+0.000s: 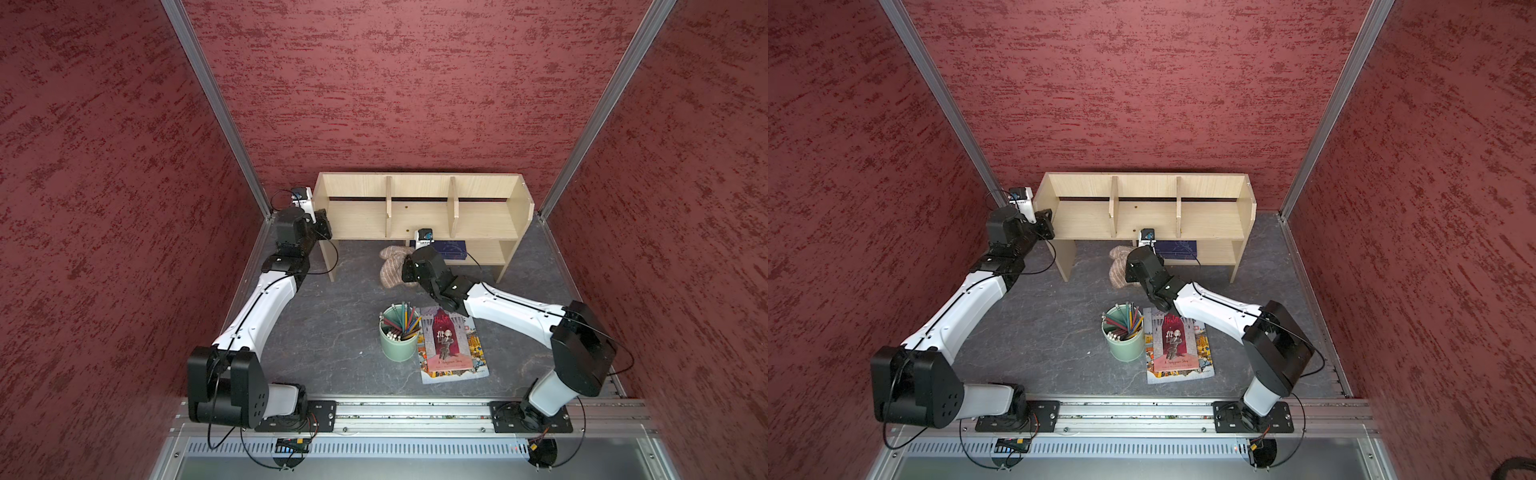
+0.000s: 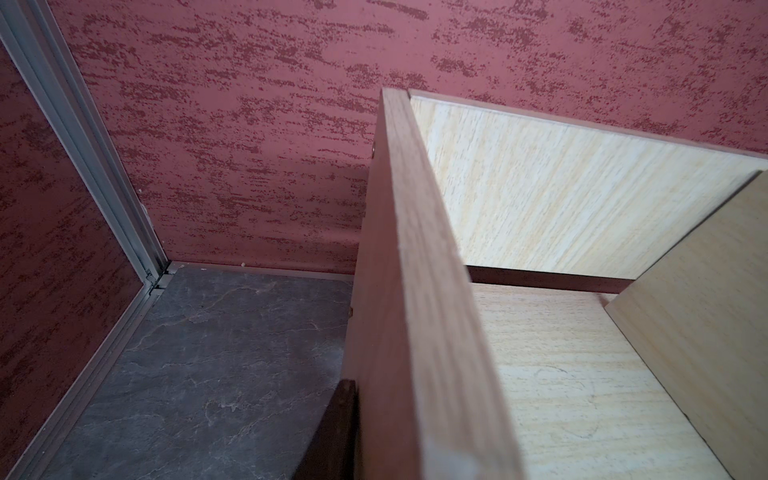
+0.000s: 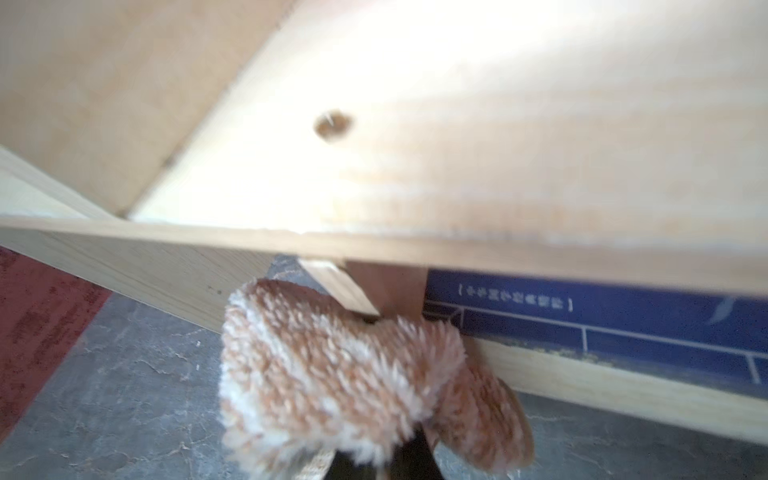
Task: Wipe the bookshelf clean with a cloth
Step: Wipe the dust from the shelf.
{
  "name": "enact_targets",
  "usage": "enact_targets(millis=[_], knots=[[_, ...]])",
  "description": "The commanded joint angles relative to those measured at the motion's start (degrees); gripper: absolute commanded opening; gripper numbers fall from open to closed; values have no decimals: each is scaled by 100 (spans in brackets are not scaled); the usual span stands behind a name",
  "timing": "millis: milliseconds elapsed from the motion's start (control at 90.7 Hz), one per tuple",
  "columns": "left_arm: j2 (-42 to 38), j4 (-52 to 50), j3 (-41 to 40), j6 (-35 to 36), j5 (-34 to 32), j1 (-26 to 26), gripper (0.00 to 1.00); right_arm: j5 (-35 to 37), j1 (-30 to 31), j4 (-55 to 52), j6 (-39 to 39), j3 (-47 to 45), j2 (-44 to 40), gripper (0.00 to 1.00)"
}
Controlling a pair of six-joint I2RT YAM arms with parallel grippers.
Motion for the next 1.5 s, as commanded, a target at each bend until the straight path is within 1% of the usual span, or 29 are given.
enact_targets(millis=[0,176,353,507,617,793,815,860,893,926,981,1025,1058,1113,1157,1245,1311,1377,1488], knots=[[-218,3,-64,-913,1091,-71,0,-16,191,220,-291,608,-36,0],[-241,5,-69,-913,1094,-73,0,-134,538,186,-524,1678,845,0],[-241,17,-72,-933,1129,-76,0,-404,937,91,-586,2838,1832,0],[-241,20,-72,-955,1135,-81,0,-525,1201,-5,-568,3633,2604,0],[-250,26,-84,-962,1120,-83,0,-619,1220,-63,-275,3808,3024,0],[-316,-21,-64,-978,1094,-85,0,-691,1298,-57,-71,3547,3218,0],[-341,-25,-56,-989,1094,-84,7,-686,1300,-58,-63,3498,3201,0],[-384,-22,-67,-1021,1058,-94,30,-661,1300,-22,-42,3392,3135,0],[-425,-11,-88,-1051,995,-96,43,-646,1299,39,-44,3321,3054,0],[-465,-2,-103,-1066,928,-100,51,-620,1300,60,-63,3286,2979,0],[-516,-12,-120,-1096,828,-95,60,-585,1300,79,-105,3287,2876,0],[-537,-9,-129,-1102,807,-96,69,-575,1300,107,-129,3288,2796,0],[-540,-13,-122,-1114,802,-96,73,-555,1296,135,-153,3279,2742,0],[-540,1,-117,-1116,806,-98,74,-492,1301,210,-185,3247,2641,0],[-536,0,-123,-1125,780,-103,72,-392,1300,260,-232,3224,2543,0],[-521,-13,-110,-1117,732,-104,65,-197,1271,282,-379,3197,2378,0],[-498,-18,-110,-1103,717,-103,57,30,1228,269,-459,3118,2242,0],[-484,-26,-105,-1096,696,-98,51,240,1168,273,-479,2940,2024,0],[-466,-49,-102,-1075,624,-96,43,860,1120,185,-591,2573,1580,0]])
